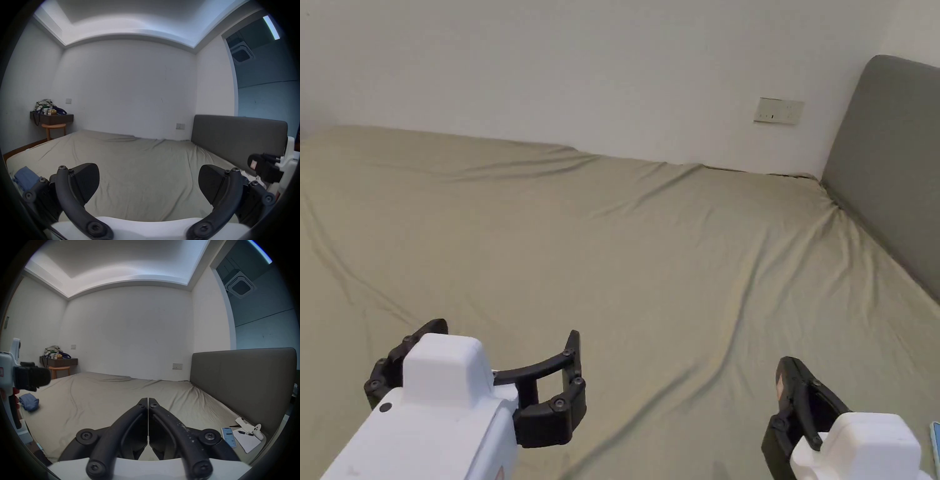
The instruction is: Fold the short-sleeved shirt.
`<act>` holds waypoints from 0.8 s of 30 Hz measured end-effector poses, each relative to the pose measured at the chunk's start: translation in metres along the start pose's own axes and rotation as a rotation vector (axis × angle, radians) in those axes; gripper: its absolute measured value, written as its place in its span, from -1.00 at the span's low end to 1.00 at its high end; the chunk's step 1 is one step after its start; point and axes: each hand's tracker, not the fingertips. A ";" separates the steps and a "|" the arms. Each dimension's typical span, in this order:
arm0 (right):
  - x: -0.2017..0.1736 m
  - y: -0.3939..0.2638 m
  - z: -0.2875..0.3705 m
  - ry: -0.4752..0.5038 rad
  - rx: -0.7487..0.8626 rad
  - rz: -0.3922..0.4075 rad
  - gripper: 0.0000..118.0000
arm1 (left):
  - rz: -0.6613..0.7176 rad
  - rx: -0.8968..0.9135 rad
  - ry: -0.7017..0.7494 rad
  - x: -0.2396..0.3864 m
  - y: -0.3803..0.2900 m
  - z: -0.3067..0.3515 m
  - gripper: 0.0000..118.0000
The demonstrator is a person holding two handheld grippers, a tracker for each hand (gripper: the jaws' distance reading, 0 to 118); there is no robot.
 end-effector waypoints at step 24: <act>0.005 -0.017 -0.009 -0.065 -0.002 -0.016 -0.94 | -0.114 0.029 0.163 0.012 -0.014 0.002 -1.00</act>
